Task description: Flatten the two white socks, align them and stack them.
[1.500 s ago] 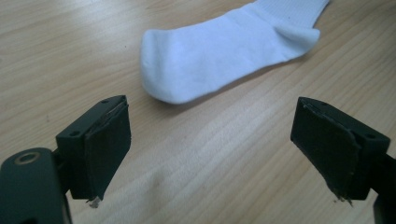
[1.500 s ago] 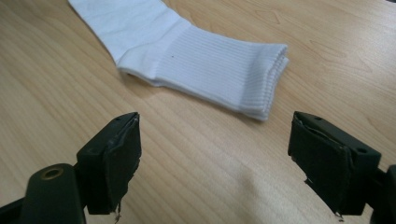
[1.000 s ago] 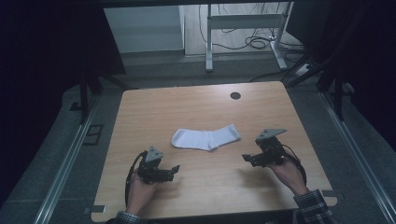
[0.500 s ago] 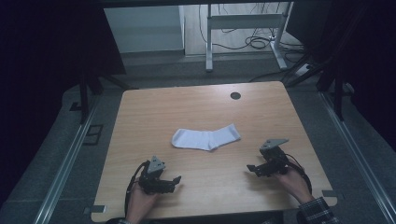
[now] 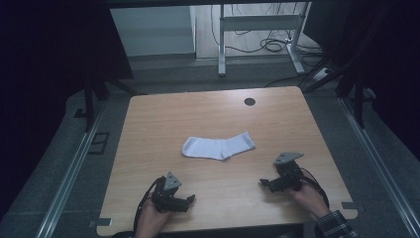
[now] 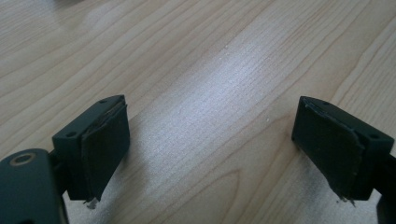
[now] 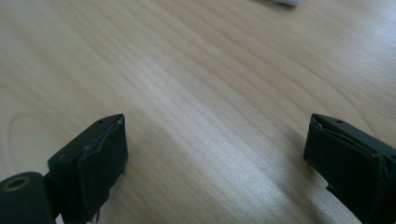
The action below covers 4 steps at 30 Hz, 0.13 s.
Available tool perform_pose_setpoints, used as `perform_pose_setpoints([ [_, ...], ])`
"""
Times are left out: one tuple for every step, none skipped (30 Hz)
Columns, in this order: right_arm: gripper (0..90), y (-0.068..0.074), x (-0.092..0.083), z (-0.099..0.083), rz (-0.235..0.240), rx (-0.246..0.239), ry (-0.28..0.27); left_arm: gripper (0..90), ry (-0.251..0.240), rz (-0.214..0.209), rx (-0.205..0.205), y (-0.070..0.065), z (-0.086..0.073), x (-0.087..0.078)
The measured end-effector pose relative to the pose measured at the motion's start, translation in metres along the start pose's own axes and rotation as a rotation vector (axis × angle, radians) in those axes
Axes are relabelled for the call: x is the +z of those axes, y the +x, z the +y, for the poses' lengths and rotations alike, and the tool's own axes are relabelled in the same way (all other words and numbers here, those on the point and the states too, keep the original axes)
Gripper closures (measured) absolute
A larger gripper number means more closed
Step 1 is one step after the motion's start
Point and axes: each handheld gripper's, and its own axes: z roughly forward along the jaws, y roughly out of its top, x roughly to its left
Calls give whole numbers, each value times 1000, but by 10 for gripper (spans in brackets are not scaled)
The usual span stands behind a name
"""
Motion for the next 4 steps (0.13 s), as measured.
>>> perform_pose_setpoints([
  [50, 1, 0, -1, -13, 13, -9, 114, 0, 0, 1, 0, 0, 0],
  [42, 1, 1, -2, -21, 19, -19, 113, 1, 0, 3, 0, 0, 0],
  [38, 2, 2, -3, -28, 27, -31, 113, 0, 0, 1, 0, 0, 0],
  [36, 3, 2, -3, -32, 31, -35, 113, 1, 0, 3, 0, 0, 0],
])
